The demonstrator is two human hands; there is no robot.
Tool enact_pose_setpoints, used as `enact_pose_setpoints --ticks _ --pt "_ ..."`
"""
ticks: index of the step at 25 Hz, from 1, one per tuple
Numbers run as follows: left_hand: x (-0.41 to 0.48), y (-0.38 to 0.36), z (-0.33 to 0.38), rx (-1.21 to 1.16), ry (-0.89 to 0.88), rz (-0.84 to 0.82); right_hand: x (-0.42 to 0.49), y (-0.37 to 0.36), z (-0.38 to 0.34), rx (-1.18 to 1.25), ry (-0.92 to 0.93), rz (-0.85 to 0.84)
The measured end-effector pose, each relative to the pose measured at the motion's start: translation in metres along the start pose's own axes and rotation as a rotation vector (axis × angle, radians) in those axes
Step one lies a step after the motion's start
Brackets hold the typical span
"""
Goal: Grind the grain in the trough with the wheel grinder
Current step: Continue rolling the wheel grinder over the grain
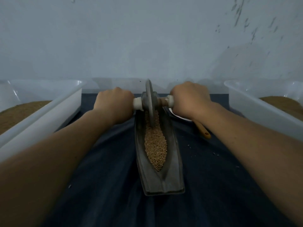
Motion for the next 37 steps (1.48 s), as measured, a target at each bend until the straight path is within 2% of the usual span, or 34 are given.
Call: enact_pose_setpoints --ticks 2,4,6,10,12,14,15,18,19,23,25,26,27,29,31,34,37 --pt "-0.018 0.007 -0.002 0.014 -0.066 0.034 -0.025 -0.002 -0.002 0.001 0.084 -0.005" --pt "-0.053 0.018 0.006 0.091 -0.193 0.179 -0.063 0.004 -0.007 -0.059 0.16 0.14" --pt "-0.057 0.029 0.006 0.113 -0.206 0.239 -0.073 0.019 -0.008 -0.11 0.149 0.24" --pt "-0.019 0.017 0.009 0.133 -0.052 0.204 -0.023 -0.011 0.0 0.016 0.012 0.016" --pt "-0.005 0.022 0.013 0.139 -0.002 0.203 -0.004 -0.012 0.005 0.052 -0.045 -0.03" --pt "-0.015 0.021 0.013 0.119 -0.049 0.185 -0.016 -0.017 0.003 0.074 0.012 -0.089" --pt "-0.029 0.02 0.012 0.107 -0.096 0.187 -0.033 -0.013 0.001 0.056 0.056 -0.066" --pt "-0.062 0.029 0.009 0.09 -0.216 0.296 -0.074 0.012 -0.005 -0.142 0.127 0.169" --pt "-0.058 0.032 0.01 0.094 -0.228 0.324 -0.071 0.014 -0.005 -0.142 0.129 0.161" --pt "-0.014 0.014 0.014 0.116 -0.066 0.125 -0.023 -0.01 -0.002 0.04 -0.001 0.016" --pt "0.002 0.014 0.015 0.107 -0.051 0.07 -0.008 -0.01 0.002 0.049 -0.034 -0.019" --pt "-0.003 0.015 0.015 0.105 -0.087 0.062 -0.012 -0.011 0.0 0.057 0.009 -0.036" --pt "-0.015 0.016 0.014 0.1 -0.138 0.081 -0.026 -0.011 -0.001 0.049 0.061 -0.025" --pt "-0.047 0.019 0.009 0.077 -0.245 0.208 -0.062 0.0 -0.005 -0.07 0.162 0.17" --pt "-0.052 0.022 0.007 0.111 -0.276 0.255 -0.075 0.012 -0.005 -0.161 0.156 0.29" --pt "-0.018 0.006 0.004 0.05 -0.13 0.058 -0.038 0.0 -0.005 -0.026 0.066 0.131" --pt "0.007 0.005 0.009 0.04 -0.035 0.001 -0.006 -0.004 0.001 0.047 -0.037 -0.016"
Point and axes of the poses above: each hand's wrist, its own x-axis towards the middle knuckle, its own y-axis out of the back of the hand, z = x × y, the point moved 10 cm from there along x, towards the middle knuckle, and after that the axes turned 8 degrees about y, right-handed, at the moved point
